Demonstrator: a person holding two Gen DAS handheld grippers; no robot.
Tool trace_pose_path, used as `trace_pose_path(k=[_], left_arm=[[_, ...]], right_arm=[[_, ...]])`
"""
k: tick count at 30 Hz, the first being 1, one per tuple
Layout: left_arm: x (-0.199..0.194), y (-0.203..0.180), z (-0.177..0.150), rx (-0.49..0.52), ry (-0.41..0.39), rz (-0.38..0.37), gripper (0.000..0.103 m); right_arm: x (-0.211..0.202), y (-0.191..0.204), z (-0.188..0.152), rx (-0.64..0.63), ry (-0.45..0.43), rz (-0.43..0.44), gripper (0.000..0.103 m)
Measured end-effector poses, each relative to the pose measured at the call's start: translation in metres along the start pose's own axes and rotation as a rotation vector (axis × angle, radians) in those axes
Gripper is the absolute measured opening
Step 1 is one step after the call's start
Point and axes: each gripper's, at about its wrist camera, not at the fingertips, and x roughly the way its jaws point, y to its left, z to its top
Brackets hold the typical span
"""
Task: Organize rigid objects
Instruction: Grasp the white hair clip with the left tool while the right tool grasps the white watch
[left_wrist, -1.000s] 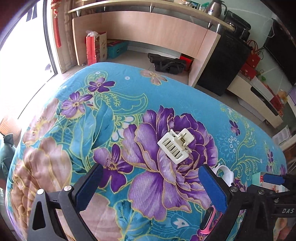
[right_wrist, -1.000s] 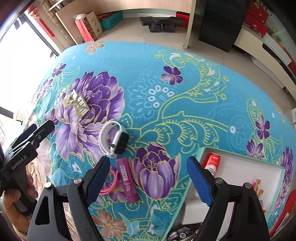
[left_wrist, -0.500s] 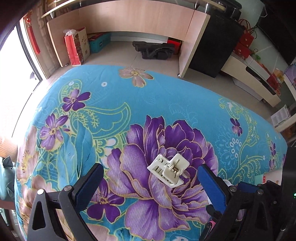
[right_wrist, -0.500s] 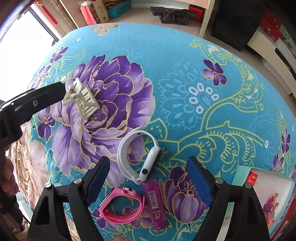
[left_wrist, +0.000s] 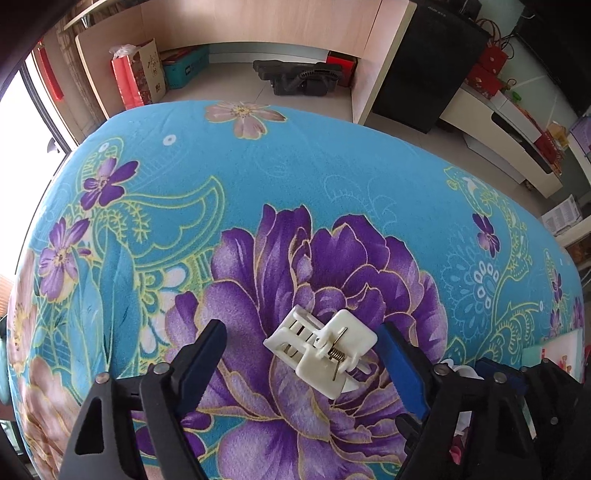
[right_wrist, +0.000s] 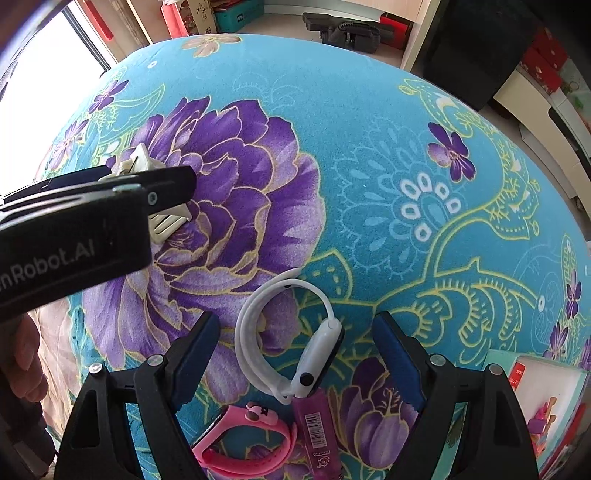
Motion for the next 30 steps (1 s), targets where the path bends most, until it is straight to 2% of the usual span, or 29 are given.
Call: trace_pose_path(k=[6,8,14,22,30], left_arm=[[0.004,-0.008,-0.001,0.006,0.004,-0.006,0.056],[0.004,-0.011,-0.002,0.013,0.004,-0.006,0.056],[-0.001,-0.016,-0.010,0.013,-0.004,0.008,0.055],[-0.028,-0.023,-0.021,0.029,-0.029,0.017,0.055],[-0.071,-0.062,-0.036,0.099,-0.077,0.007,0.055]], right_arm=[[0.002,-0.003,-0.001,0.009,-0.008,-0.011,0.085],[0.000,-0.004,-0.003,0.008,-0.012,-0.016,0.082],[-0.009,-0.011,-0.008,-0.002,-0.030,-0.020,0.052],[-0.035,-0.021,-0.028,-0.014,-0.052,-0.012,0.051],[-0.086,-0.052,-0.051,-0.013,-0.095,-0.020,0.051]])
